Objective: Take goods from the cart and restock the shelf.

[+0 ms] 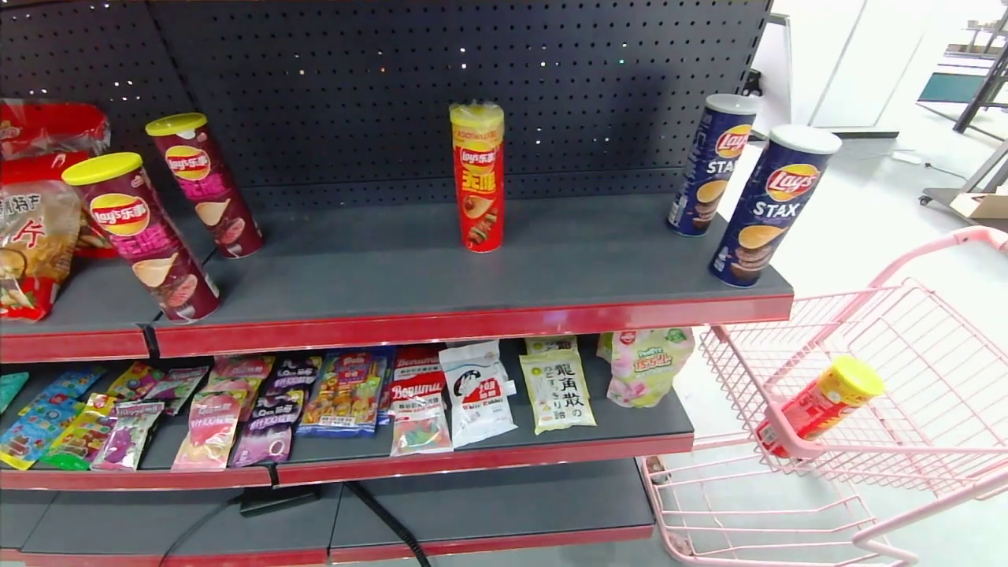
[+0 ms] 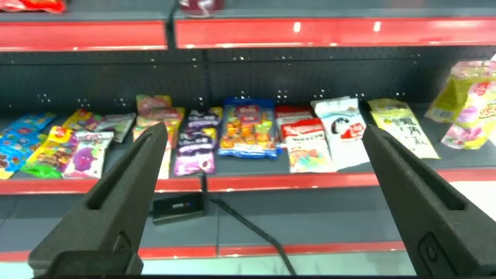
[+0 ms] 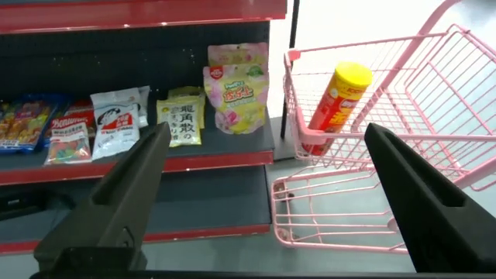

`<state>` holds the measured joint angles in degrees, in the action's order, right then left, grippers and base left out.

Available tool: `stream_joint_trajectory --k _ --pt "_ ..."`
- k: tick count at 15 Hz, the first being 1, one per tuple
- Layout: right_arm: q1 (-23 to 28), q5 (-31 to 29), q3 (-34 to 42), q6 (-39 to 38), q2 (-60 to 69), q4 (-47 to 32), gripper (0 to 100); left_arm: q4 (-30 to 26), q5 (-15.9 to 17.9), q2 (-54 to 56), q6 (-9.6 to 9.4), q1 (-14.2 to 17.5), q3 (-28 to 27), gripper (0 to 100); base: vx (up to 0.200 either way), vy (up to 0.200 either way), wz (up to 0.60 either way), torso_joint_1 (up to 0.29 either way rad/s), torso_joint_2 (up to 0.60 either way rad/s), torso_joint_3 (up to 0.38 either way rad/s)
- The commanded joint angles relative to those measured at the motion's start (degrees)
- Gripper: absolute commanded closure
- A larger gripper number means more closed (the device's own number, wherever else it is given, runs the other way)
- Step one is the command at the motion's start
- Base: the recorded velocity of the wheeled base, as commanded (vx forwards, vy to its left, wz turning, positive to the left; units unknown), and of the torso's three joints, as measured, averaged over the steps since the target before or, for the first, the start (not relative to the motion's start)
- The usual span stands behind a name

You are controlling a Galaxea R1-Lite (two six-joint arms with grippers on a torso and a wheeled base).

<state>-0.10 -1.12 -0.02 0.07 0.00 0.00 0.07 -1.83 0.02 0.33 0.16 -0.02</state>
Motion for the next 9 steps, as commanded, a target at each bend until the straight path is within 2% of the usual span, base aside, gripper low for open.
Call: stream_joint_trajectory --k 1,9 --pt "0.01 -0.02 0.02 -0.07 0.00 0.00 0 0.01 -0.02 -0.02 0.02 -0.07 0.02 0 0.000 -0.200 0.00 -0.002 0.00 0.002" --pt "0.01 -0.02 0.02 -0.07 0.00 0.00 0 0.01 -0.02 -0.02 0.02 0.02 0.02 0 0.000 -0.200 0.00 0.003 0.00 0.001"
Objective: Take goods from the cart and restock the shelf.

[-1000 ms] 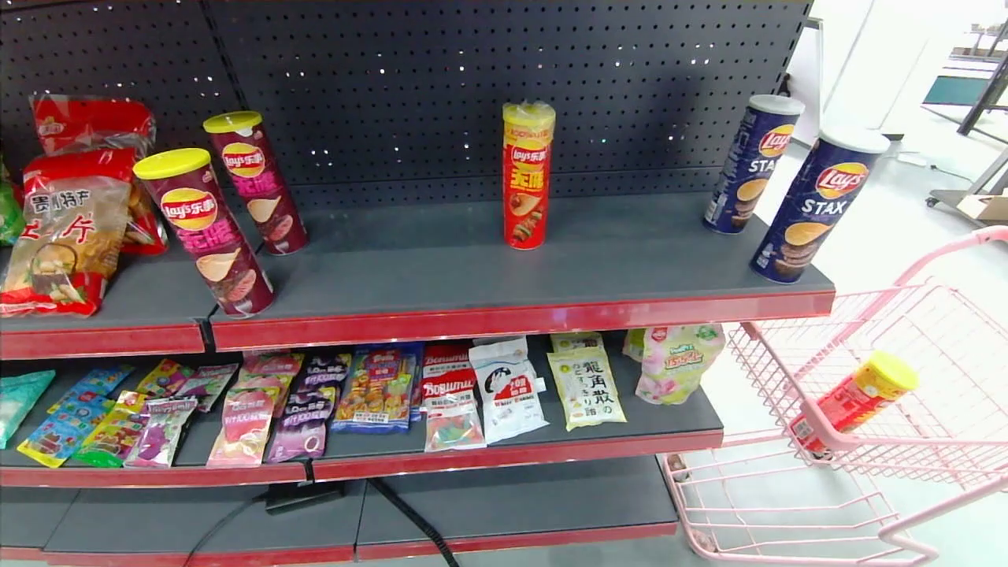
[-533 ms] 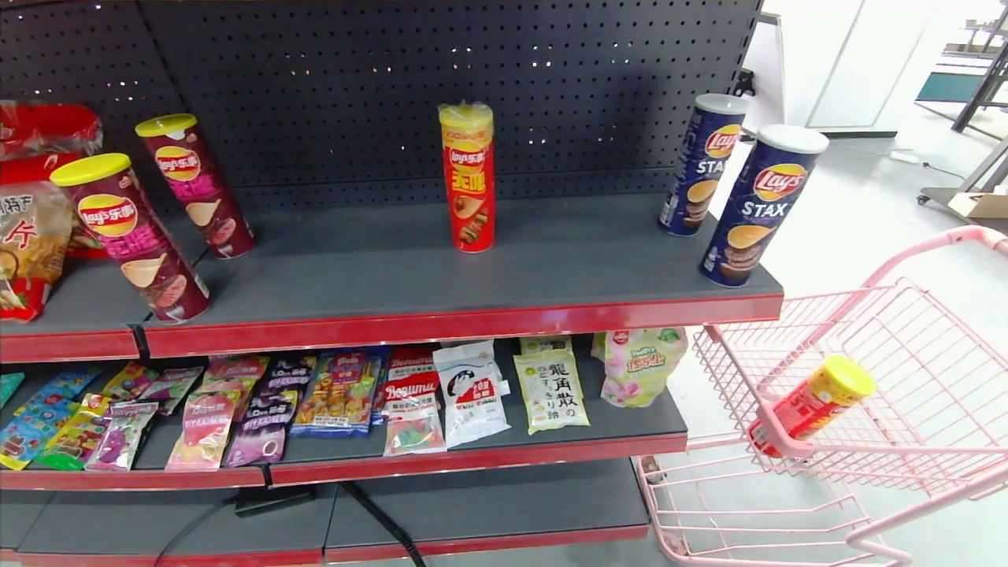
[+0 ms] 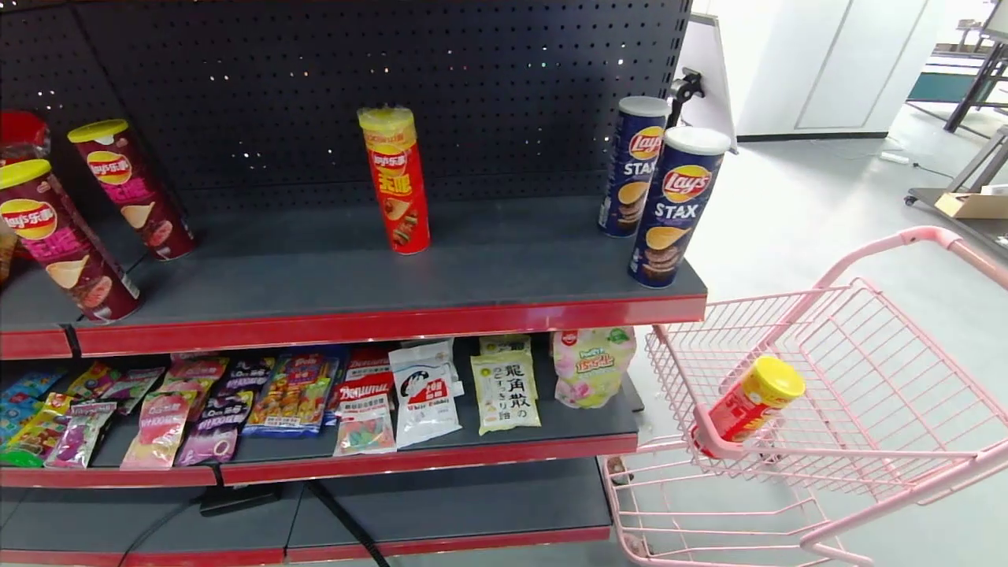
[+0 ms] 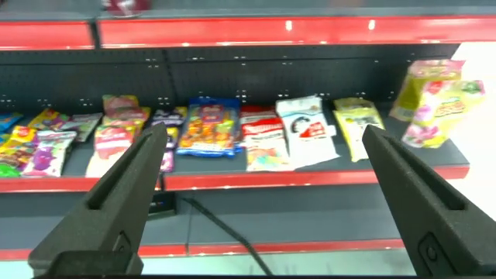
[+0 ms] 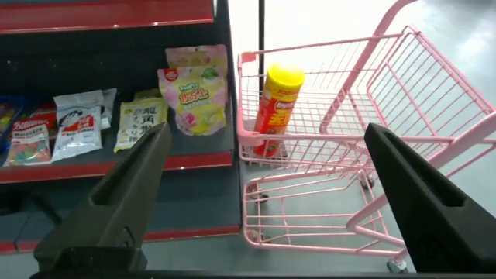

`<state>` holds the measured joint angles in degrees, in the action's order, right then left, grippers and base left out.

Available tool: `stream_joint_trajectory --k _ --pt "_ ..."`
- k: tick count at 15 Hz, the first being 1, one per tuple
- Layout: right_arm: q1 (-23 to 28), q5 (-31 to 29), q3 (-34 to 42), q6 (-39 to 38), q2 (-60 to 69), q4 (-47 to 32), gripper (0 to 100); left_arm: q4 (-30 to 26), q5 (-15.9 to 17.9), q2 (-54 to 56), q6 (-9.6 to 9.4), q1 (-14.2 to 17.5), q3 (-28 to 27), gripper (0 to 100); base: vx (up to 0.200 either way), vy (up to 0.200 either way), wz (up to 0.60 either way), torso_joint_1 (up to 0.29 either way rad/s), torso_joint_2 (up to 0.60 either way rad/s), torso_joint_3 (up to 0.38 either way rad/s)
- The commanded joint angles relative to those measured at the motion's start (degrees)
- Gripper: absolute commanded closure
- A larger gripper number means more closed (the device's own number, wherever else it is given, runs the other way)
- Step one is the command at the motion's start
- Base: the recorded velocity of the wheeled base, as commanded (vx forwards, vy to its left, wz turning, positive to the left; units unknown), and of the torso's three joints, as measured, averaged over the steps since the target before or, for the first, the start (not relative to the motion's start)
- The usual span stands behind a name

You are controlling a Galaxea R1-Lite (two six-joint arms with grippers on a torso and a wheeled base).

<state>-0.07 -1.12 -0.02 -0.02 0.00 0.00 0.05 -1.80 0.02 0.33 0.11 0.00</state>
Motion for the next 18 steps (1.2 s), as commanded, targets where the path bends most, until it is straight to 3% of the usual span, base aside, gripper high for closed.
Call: stream_joint_trajectory --k 1,5,11,18 --pt "-0.01 -0.02 0.02 0.02 0.00 0.00 0 0.04 -0.04 -0.02 0.02 -0.02 0.00 0 0.000 -0.200 0.00 0.007 0.00 0.002" --pt "-0.01 -0.02 0.02 -0.06 0.00 0.00 0 0.04 -0.04 -0.02 0.02 0.07 0.00 0 0.000 -0.200 0.00 0.002 0.00 0.002" --pt "-0.01 -0.02 0.02 0.02 0.00 0.00 0 0.04 -0.04 -0.02 0.02 0.07 0.00 0 0.000 0.000 0.00 0.000 0.00 0.000" --pt "-0.10 -0.02 -0.06 0.02 0.00 0.00 0 0.04 -0.04 -0.02 0.02 0.07 0.00 0 0.171 0.000 0.00 0.003 0.00 0.003"
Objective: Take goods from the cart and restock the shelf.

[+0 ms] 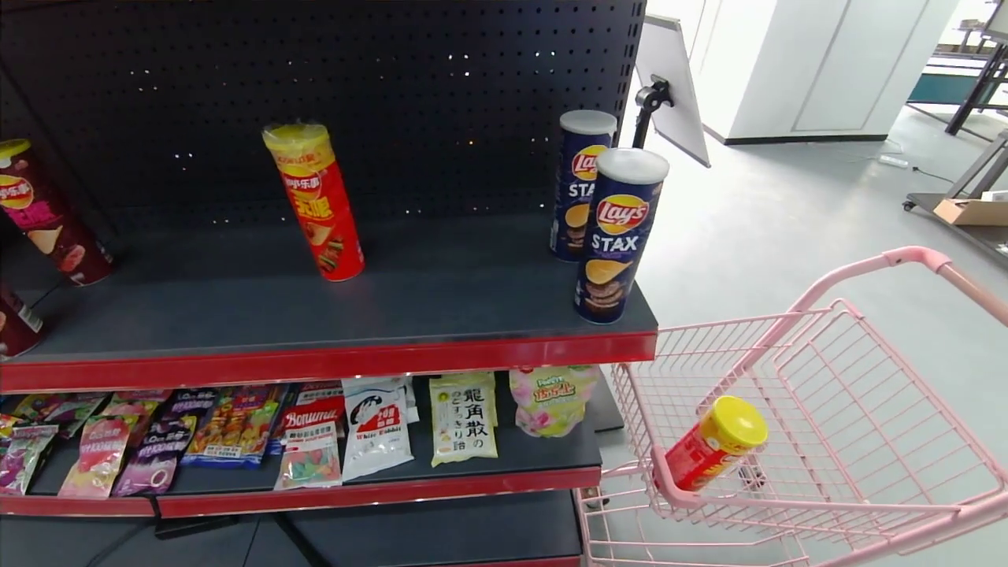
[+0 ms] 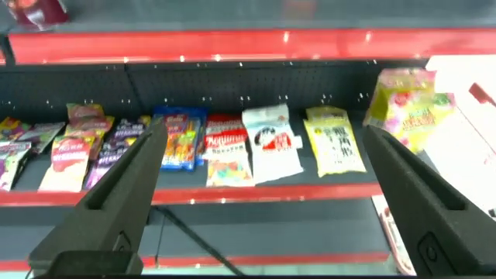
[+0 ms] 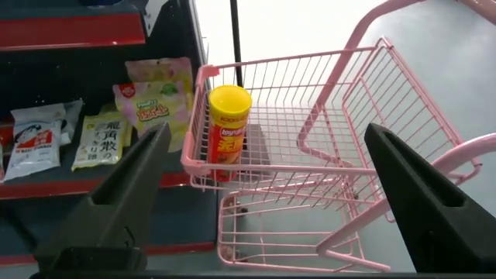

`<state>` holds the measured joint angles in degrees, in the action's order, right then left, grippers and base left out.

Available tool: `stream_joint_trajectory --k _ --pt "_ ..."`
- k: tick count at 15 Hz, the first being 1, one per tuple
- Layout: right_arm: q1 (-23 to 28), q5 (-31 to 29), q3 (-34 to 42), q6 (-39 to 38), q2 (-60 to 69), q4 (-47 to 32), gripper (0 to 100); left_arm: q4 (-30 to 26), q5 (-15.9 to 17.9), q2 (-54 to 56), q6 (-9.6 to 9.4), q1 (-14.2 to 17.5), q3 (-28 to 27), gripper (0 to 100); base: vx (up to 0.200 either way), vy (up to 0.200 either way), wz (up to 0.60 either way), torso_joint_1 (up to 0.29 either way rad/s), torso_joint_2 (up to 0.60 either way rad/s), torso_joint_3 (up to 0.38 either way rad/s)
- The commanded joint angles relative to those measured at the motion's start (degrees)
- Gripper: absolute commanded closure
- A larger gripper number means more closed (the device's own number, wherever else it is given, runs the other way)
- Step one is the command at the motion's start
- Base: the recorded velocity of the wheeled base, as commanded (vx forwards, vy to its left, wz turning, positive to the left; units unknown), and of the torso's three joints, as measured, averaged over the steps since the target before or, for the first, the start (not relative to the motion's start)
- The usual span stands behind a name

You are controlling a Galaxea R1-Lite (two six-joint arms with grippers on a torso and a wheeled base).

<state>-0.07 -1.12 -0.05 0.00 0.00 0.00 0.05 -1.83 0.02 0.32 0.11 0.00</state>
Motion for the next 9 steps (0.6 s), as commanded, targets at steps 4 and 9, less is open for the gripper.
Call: stream_joint_trajectory --k 4,9 --pt "-0.01 -0.02 0.05 0.00 0.00 0.00 0 0.04 -0.02 -0.02 0.03 0.07 0.00 0 0.000 0.000 -0.30 -0.004 0.00 0.000" --pt "-0.01 -0.02 0.05 -0.09 0.00 0.00 0 0.04 -0.02 -0.02 0.03 -0.02 0.00 0 0.000 0.000 -0.60 -0.001 0.00 0.002"
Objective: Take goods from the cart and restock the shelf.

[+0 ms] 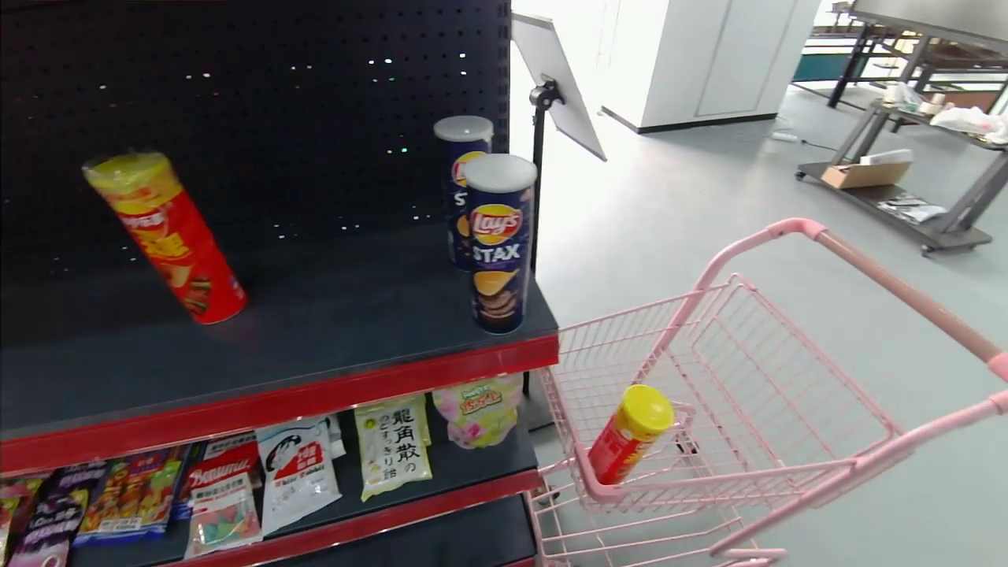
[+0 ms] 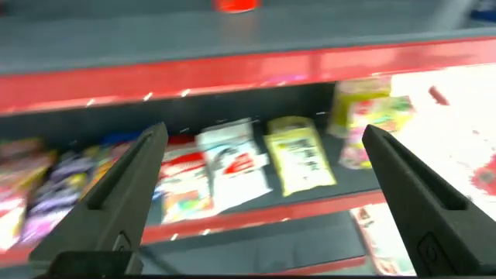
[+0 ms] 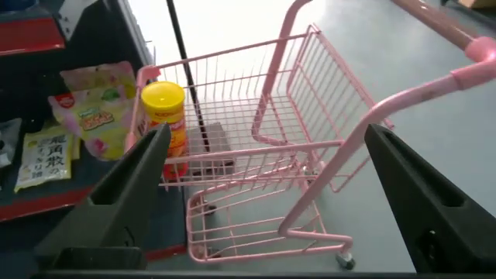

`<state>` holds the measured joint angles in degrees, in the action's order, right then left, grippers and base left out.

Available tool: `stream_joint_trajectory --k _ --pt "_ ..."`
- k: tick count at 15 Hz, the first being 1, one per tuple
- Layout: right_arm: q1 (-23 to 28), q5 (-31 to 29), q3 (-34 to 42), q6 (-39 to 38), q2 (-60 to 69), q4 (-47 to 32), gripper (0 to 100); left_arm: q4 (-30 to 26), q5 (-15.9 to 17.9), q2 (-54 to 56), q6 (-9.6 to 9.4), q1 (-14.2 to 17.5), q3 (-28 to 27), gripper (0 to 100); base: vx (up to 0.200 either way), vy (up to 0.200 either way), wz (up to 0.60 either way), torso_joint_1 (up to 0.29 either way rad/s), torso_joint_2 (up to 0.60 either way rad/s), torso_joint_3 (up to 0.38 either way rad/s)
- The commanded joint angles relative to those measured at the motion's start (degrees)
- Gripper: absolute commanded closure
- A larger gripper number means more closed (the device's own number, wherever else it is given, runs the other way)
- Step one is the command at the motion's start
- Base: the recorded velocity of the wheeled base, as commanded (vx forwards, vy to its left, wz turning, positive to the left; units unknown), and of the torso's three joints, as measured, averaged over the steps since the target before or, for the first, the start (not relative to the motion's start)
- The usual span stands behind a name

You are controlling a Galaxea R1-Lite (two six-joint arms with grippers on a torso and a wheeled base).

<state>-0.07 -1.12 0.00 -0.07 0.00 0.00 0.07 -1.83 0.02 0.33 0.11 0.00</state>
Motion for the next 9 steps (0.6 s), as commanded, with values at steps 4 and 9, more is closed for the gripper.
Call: stream_joint_trajectory --k 4,9 --pt "-0.01 -0.02 0.00 -0.01 0.00 0.00 0 0.01 -0.02 -0.02 0.02 -0.02 0.00 0 0.000 0.000 0.00 0.000 0.00 0.000" --pt "-0.01 -0.02 0.00 -0.01 0.00 0.00 0 0.01 -0.02 -0.02 0.02 0.07 0.00 0 0.000 0.000 0.00 -0.017 0.04 0.025"
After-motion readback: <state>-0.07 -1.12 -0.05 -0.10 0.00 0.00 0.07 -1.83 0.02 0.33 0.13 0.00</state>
